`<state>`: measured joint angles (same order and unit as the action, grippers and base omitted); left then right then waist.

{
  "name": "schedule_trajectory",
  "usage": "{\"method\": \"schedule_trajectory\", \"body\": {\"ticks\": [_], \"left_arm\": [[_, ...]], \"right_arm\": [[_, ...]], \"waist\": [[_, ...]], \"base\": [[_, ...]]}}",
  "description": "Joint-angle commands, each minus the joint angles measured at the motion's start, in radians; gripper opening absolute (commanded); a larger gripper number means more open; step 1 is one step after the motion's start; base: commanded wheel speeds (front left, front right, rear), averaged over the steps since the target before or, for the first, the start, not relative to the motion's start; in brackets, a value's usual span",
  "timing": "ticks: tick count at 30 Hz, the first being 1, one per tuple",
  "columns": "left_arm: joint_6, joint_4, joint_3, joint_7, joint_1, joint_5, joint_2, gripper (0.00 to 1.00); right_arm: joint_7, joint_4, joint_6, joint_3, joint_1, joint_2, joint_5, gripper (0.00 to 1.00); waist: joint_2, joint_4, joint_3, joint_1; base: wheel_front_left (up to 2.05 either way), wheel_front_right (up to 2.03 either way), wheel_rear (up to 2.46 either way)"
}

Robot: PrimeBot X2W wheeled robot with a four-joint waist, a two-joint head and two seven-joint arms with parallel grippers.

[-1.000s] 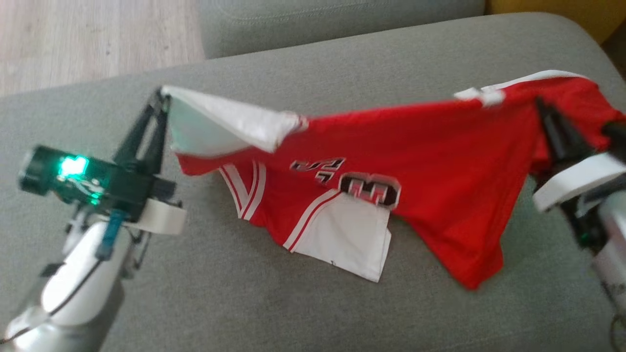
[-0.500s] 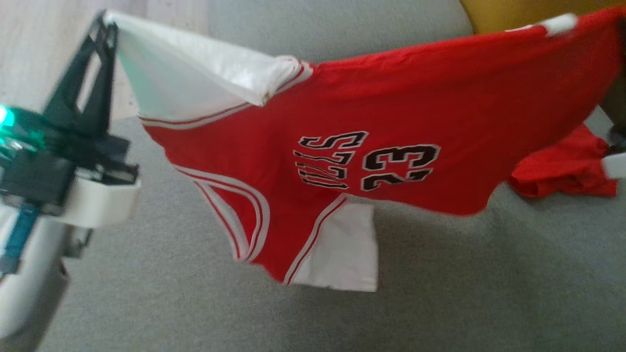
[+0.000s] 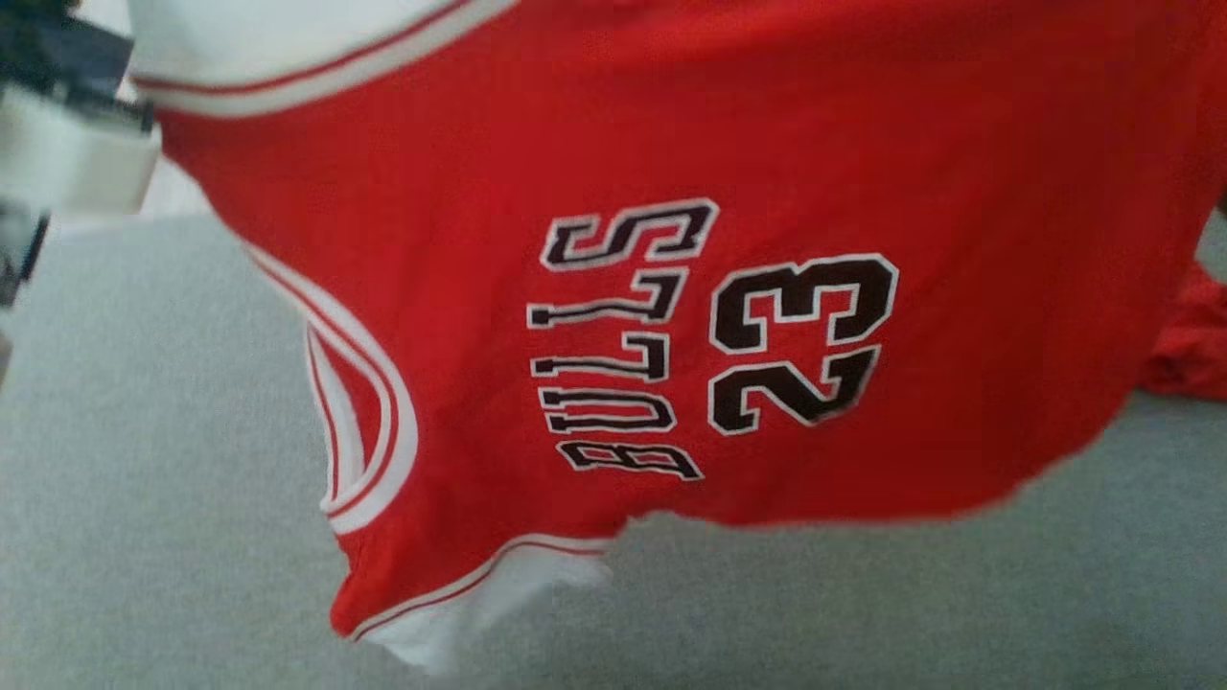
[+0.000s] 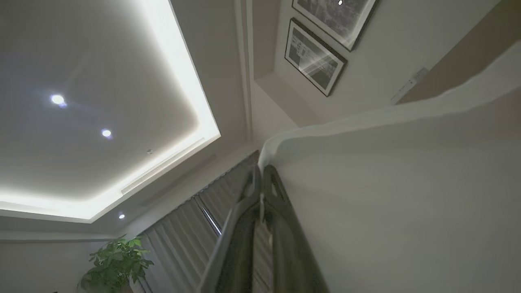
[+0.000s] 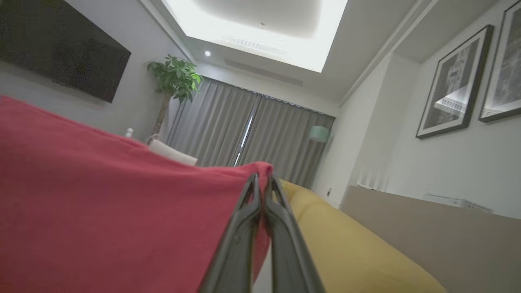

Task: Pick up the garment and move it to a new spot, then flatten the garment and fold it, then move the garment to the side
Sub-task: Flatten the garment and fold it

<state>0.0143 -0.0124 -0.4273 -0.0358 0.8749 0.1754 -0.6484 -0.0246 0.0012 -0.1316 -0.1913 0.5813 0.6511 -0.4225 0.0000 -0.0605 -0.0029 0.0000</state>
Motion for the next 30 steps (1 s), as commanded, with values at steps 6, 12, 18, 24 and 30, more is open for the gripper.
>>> {"method": "schedule_trajectory", "body": {"ticks": [6,12,18,24,30], "left_arm": [[-0.074,0.275,-0.023,-0.029,0.325,-0.065,0.033,0.0],[-0.054,0.471,-0.036,-0.127,0.554,-0.125,0.096,0.0],[-0.018,0.607,-0.048,-0.208,0.721,-0.16,0.163,0.0],[-0.01,0.624,-0.075,-0.225,0.69,-0.162,0.182,0.0],[0.007,0.513,-0.101,-0.226,0.489,-0.145,0.154,0.0]], "right_arm": [[-0.052,0.197,0.001,-0.184,0.308,0.023,-0.043,0.0],[-0.152,0.39,0.001,-0.282,0.561,0.011,-0.024,0.0],[-0.229,0.569,0.001,-0.332,0.742,-0.002,0.031,0.0],[-0.237,0.577,0.001,-0.353,0.745,0.012,0.029,0.0],[-0.237,0.542,0.001,-0.351,0.622,0.033,-0.01,0.0]], "waist": [[0.0,0.042,0.237,0.0],[0.0,0.045,0.367,0.0],[0.0,0.05,0.441,0.0],[0.0,0.073,0.509,0.0],[0.0,0.096,0.52,0.0]], "base": [[0.0,0.0,0.0],[0.0,0.0,0.0],[0.0,0.0,0.0],[0.0,0.0,0.0],[0.0,0.0,0.0]]}}
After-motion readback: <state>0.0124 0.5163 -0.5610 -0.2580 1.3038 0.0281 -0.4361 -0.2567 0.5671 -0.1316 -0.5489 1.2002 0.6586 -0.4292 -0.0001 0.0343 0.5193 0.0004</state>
